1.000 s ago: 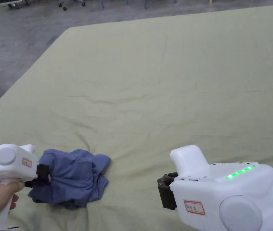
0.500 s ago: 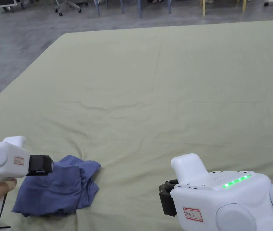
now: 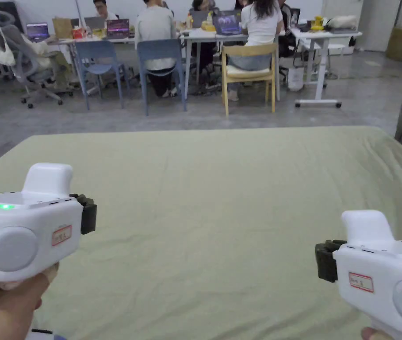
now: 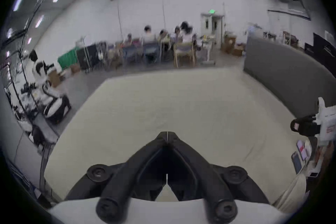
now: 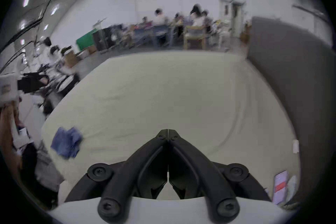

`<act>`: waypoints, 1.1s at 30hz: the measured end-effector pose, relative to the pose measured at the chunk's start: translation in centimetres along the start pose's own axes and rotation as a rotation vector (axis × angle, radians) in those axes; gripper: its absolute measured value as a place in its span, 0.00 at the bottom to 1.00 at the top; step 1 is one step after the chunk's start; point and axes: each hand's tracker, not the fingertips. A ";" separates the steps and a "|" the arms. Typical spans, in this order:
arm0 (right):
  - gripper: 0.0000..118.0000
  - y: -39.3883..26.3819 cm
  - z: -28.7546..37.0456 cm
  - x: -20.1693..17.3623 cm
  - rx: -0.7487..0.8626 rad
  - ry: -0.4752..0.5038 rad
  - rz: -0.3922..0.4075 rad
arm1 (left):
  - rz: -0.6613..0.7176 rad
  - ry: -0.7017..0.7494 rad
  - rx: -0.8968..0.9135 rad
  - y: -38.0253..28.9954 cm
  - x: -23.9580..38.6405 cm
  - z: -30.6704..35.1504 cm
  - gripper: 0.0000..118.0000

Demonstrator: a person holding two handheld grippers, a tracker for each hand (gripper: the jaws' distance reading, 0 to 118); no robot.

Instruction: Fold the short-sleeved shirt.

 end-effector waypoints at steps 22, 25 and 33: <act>0.02 7.3 8.7 2.8 0.371 -0.140 0.022 | 0.116 0.074 0.285 6.9 10.3 6.0 0.00; 0.02 7.8 9.2 2.7 0.385 -0.147 0.031 | 0.107 0.079 0.279 7.0 10.3 5.9 0.00; 0.02 7.9 10.1 2.2 0.408 -0.157 0.034 | 0.074 0.069 0.271 6.8 10.9 6.6 0.00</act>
